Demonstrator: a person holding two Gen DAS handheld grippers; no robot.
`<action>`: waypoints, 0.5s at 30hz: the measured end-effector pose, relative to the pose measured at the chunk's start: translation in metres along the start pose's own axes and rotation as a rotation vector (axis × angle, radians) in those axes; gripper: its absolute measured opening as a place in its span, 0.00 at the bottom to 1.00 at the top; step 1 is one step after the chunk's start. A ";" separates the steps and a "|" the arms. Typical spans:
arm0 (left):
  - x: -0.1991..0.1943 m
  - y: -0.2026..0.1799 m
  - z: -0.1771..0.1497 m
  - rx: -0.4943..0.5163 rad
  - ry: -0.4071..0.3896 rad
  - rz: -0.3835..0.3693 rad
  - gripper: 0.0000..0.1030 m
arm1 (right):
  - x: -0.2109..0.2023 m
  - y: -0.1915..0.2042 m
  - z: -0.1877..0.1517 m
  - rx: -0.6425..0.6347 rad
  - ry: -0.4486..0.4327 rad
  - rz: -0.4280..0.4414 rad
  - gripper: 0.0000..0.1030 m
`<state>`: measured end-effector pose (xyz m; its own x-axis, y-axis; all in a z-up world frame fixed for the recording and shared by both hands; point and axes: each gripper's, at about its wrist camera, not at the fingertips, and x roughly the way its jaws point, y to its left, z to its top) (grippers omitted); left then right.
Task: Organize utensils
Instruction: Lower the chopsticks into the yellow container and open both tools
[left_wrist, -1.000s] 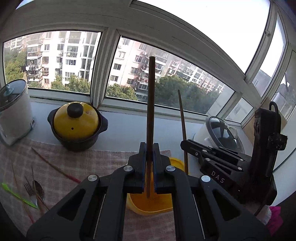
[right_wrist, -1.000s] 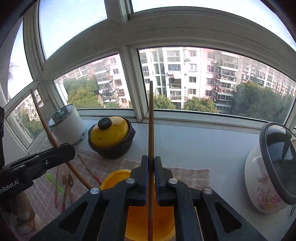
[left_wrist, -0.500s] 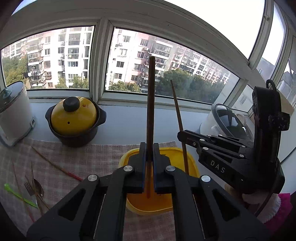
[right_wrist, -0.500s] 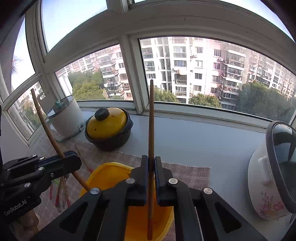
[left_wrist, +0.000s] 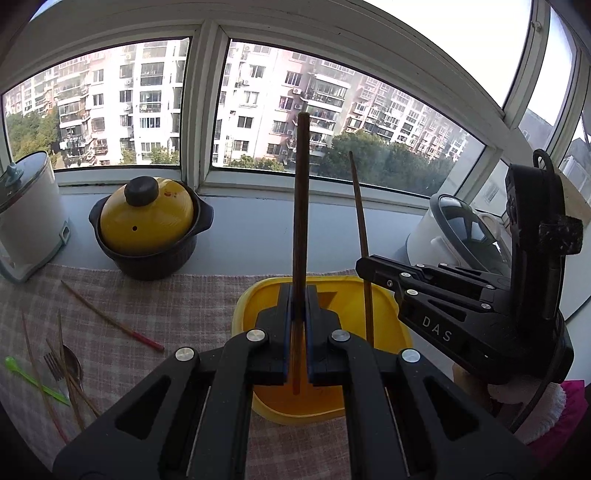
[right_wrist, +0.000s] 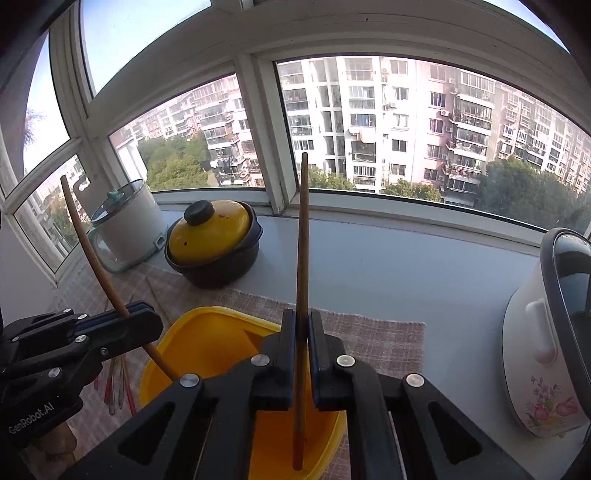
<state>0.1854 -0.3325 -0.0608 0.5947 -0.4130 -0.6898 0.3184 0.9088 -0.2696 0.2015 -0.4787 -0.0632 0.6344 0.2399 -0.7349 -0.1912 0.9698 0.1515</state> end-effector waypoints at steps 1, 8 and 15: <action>0.001 0.000 -0.001 0.000 0.001 0.001 0.03 | 0.000 0.000 0.000 -0.001 0.003 0.001 0.04; 0.007 0.004 -0.007 -0.015 0.017 -0.002 0.04 | 0.005 -0.003 -0.007 -0.004 0.022 -0.004 0.04; 0.002 0.004 -0.006 -0.010 0.006 0.002 0.04 | -0.005 0.001 -0.006 -0.020 -0.007 -0.029 0.15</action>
<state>0.1834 -0.3296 -0.0671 0.5909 -0.4111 -0.6942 0.3101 0.9101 -0.2750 0.1939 -0.4791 -0.0635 0.6449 0.2125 -0.7341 -0.1879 0.9752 0.1172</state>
